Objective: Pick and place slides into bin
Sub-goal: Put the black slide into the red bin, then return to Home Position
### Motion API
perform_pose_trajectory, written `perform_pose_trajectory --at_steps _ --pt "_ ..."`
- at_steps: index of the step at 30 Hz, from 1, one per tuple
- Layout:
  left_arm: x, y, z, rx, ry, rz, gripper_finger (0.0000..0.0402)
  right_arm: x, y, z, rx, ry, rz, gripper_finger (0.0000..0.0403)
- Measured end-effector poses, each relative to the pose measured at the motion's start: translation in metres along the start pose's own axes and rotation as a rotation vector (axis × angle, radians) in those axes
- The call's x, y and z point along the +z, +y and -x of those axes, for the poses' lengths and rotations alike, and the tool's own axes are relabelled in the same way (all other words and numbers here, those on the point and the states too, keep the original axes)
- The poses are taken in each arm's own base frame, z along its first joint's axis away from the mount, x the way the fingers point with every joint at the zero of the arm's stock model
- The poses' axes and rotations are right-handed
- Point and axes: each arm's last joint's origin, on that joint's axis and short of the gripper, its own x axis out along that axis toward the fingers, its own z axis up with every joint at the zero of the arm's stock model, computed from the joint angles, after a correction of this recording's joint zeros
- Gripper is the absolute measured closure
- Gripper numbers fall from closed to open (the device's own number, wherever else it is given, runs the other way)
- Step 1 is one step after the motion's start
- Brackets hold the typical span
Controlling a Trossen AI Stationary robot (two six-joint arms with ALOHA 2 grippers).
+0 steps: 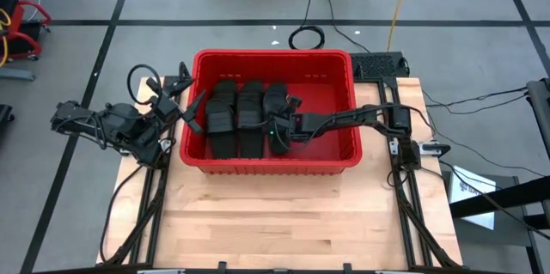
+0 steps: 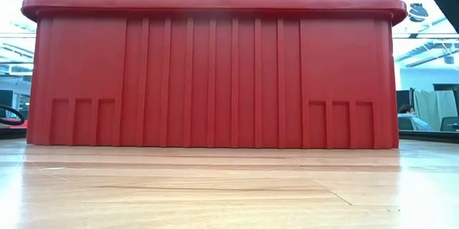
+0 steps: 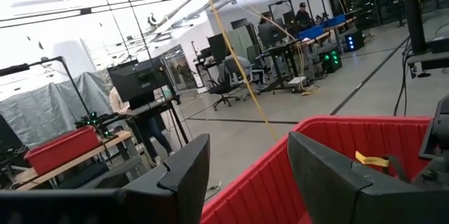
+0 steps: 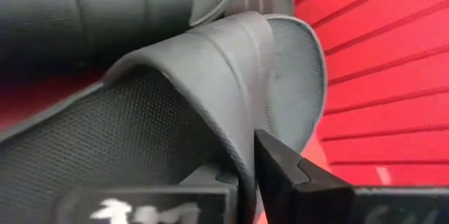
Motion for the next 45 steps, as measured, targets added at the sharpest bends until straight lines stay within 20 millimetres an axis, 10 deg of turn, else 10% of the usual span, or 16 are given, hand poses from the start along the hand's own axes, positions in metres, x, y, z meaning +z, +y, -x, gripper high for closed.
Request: perform_pose_trajectory --at_steps 25,45 --pt "-0.001 -0.001 0.000 -0.002 0.007 0.001 0.0202 0.011 -0.016 0.032 0.155 -0.073 0.048 0.0218" --pt "-0.005 -0.003 0.000 -0.015 0.034 0.049 0.0202 0.024 -0.041 0.074 0.136 -0.202 0.036 0.0211"
